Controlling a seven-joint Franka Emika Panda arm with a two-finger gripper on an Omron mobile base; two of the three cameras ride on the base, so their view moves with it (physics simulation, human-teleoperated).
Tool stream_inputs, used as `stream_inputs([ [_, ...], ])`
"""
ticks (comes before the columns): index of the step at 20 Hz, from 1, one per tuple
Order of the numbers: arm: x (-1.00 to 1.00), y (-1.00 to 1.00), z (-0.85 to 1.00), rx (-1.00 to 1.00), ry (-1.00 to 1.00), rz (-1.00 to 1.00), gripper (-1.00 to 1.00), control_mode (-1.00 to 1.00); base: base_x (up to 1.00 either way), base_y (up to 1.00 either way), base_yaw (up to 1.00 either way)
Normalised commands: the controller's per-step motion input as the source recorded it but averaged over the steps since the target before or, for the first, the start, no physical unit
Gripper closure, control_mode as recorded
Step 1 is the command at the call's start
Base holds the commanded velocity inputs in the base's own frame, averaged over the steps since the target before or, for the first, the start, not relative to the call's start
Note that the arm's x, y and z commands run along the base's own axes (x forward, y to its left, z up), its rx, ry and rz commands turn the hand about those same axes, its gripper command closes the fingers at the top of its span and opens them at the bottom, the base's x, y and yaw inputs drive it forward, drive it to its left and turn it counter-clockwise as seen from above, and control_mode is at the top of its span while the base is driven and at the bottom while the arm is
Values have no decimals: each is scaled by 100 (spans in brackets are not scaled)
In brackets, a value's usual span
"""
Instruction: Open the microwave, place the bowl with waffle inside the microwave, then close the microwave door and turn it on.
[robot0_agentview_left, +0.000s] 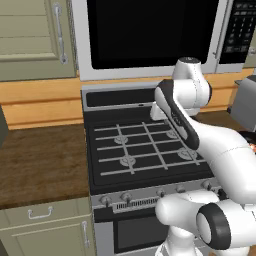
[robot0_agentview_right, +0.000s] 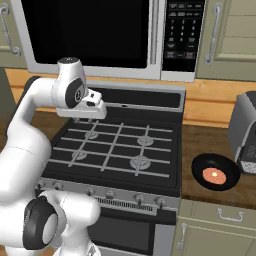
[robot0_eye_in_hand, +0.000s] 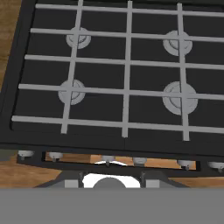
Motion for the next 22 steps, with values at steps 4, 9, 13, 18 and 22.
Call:
stream_inputs([
  [4,-17,-18,25,6,-8,0,-100,-100,0,0,0],
  [9,-22,-59,47,2,-19,0,-100,-100,0,0,0],
  [13,-11,-66,45,0,-16,0,-100,-100,0,0,0],
  [18,-1,-70,53,1,-12,-1,-100,-100,0,0,0],
  [22,0,-70,66,5,-9,-4,-100,-100,0,0,0],
])
